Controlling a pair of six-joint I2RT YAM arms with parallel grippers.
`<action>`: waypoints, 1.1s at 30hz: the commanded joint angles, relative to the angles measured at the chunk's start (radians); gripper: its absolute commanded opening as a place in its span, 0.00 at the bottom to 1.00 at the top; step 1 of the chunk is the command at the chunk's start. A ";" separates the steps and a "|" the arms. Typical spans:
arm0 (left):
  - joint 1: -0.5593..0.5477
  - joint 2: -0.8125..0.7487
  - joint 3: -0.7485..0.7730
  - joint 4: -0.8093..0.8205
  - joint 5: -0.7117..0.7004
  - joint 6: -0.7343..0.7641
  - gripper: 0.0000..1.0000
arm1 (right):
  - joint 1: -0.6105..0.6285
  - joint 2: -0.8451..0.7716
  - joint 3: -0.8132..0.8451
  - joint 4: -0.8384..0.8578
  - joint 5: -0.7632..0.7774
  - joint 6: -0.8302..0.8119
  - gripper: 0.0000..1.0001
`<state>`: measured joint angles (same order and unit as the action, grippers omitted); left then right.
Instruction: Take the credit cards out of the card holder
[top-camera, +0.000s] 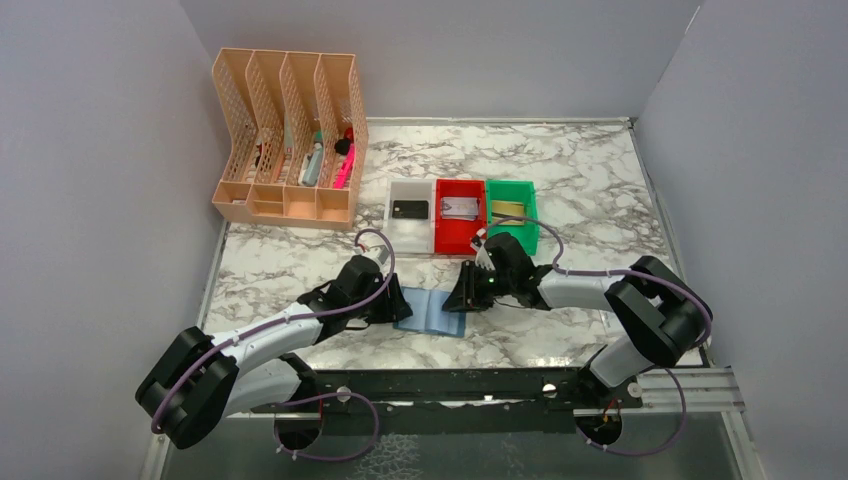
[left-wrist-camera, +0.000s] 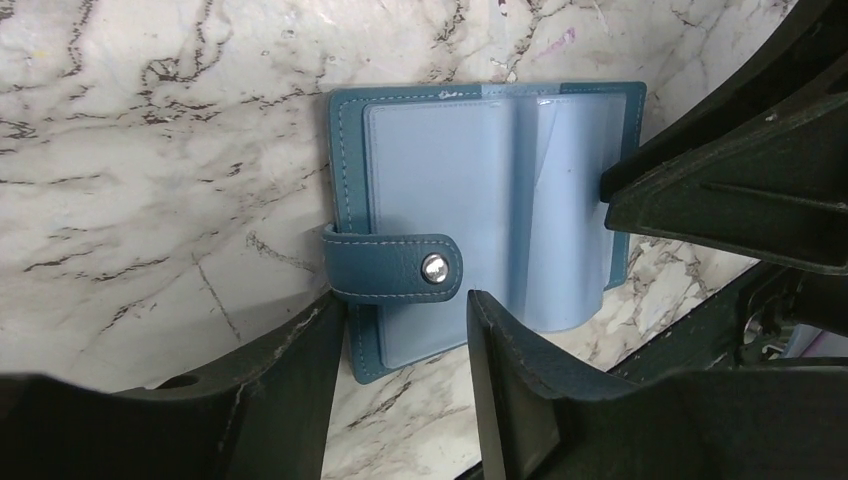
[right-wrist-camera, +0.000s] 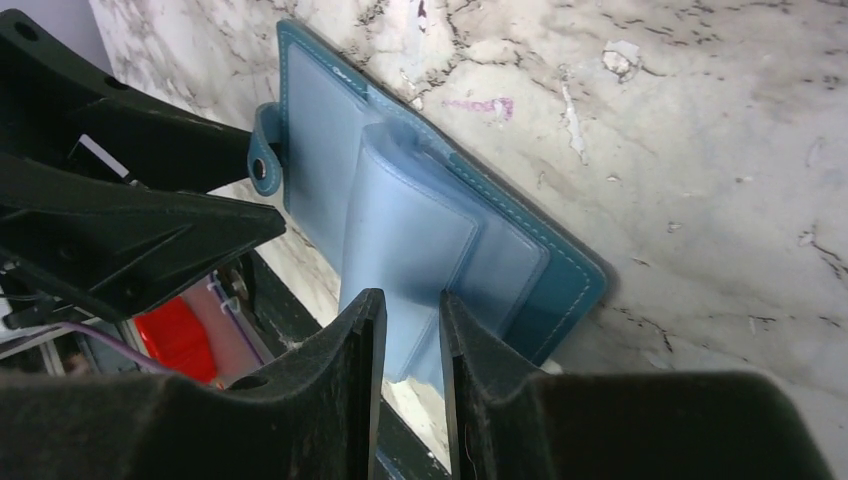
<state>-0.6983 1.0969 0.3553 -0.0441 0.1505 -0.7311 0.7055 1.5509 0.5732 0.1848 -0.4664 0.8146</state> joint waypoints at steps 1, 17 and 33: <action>0.000 0.001 0.012 0.014 0.051 0.008 0.51 | 0.005 0.000 0.034 0.056 -0.052 0.027 0.31; 0.000 -0.042 -0.004 0.011 0.032 -0.002 0.50 | 0.005 -0.099 0.061 -0.179 0.116 -0.050 0.36; 0.000 -0.009 0.002 0.023 0.046 0.001 0.50 | 0.006 -0.025 0.034 -0.190 0.121 -0.046 0.43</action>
<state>-0.6987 1.0840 0.3550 -0.0448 0.1715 -0.7319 0.7055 1.4994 0.6048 0.0116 -0.3817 0.7746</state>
